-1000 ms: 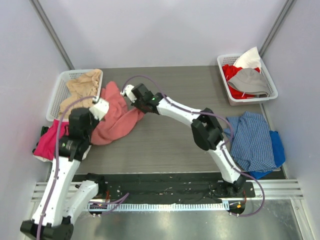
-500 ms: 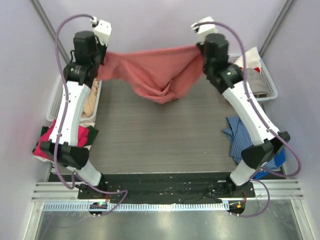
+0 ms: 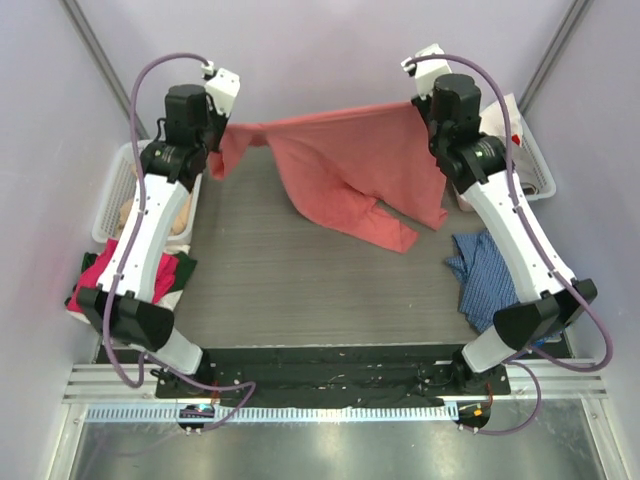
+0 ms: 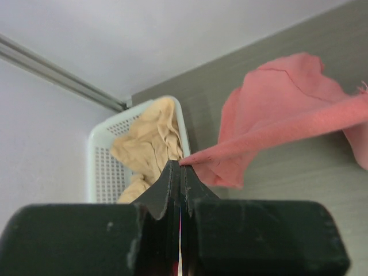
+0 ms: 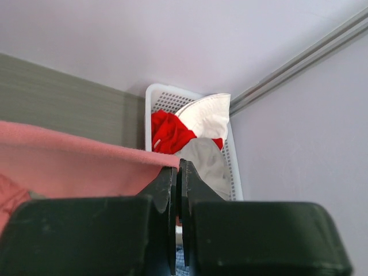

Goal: Fold and stack the t-shirts
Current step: Flatten the tshirt out

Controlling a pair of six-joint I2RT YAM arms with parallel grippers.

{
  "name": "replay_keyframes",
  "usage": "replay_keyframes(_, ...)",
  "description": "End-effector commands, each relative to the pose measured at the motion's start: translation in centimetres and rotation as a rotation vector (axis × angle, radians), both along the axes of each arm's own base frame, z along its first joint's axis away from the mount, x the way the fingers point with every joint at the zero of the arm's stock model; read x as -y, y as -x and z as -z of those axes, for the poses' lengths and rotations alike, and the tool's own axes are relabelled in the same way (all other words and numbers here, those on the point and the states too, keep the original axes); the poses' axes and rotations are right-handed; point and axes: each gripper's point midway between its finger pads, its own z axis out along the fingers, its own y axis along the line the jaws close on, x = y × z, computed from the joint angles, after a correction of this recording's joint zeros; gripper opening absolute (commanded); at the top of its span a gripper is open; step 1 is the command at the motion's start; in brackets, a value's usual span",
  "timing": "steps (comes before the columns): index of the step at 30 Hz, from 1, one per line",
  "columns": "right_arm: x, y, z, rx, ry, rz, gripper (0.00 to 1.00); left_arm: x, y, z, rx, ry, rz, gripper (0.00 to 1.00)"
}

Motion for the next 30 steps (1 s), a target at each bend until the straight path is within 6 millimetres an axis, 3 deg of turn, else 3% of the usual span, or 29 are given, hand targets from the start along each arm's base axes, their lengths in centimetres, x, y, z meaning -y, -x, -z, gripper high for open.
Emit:
replay_keyframes(1,2.2,5.3,-5.4,0.110,-0.046,-0.026,0.01,-1.2,4.2,-4.7,0.147,-0.029,0.008,0.00)
replay_keyframes(2,2.2,6.6,-6.0,0.114,-0.057,-0.066,0.01,-1.3,5.6,-6.0,0.180,-0.022,0.015,0.00)
replay_keyframes(9,3.0,10.2,-4.6,0.073,-0.020,-0.130,0.01,-1.3,10.2,-7.2,0.190,0.004,0.058,0.00)
replay_keyframes(15,3.7,10.7,-4.9,0.065,0.059,-0.119,0.01,-2.0,10.3,-8.0,0.220,-0.027,0.033,0.00)
replay_keyframes(18,3.5,9.3,-4.9,0.051,0.072,-0.104,0.01,-2.0,8.4,-8.3,0.228,-0.043,0.007,0.00)
replay_keyframes(19,3.5,8.8,-4.9,0.047,0.082,-0.093,0.01,-1.8,6.8,-8.0,0.230,-0.047,-0.003,0.00)
replay_keyframes(21,3.2,6.8,-5.1,0.039,0.097,-0.073,0.01,-2.1,5.4,-9.4,0.271,-0.052,-0.043,0.00)
replay_keyframes(23,3.6,4.4,-6.2,0.062,0.093,-0.031,0.01,-1.9,2.2,-9.1,0.276,-0.062,-0.074,0.00)
replay_keyframes(24,3.8,3.6,-7.0,0.084,0.086,-0.018,0.01,-2.1,1.8,-11.6,0.337,-0.048,-0.099,0.00)
replay_keyframes(25,3.9,2.5,-7.5,0.095,0.083,-0.004,0.01,-2.7,1.0,-12.6,0.370,-0.052,-0.148,0.00)
replay_keyframes(26,4.4,1.1,-9.4,0.140,0.074,0.029,0.01,-2.5,-1.7,-11.3,0.347,-0.075,-0.166,0.00)
replay_keyframes(27,4.5,0.2,-10.1,0.154,0.085,0.041,0.01,-3.0,-1.5,-14.8,0.430,-0.068,-0.195,0.00)
replay_keyframes(28,4.7,-0.4,-10.9,0.169,0.096,0.055,0.01,-3.4,-2.4,-15.4,0.449,-0.068,-0.226,0.00)
replay_keyframes(29,5.3,0.4,-14.0,0.245,0.086,0.084,0.01,-3.1,-4.4,-14.6,0.438,-0.077,-0.234,0.00)
replay_keyframes(30,4.9,-1.7,-12.8,0.213,0.123,0.087,0.01,-3.4,-3.6,-18.1,0.523,-0.055,-0.247,0.00)
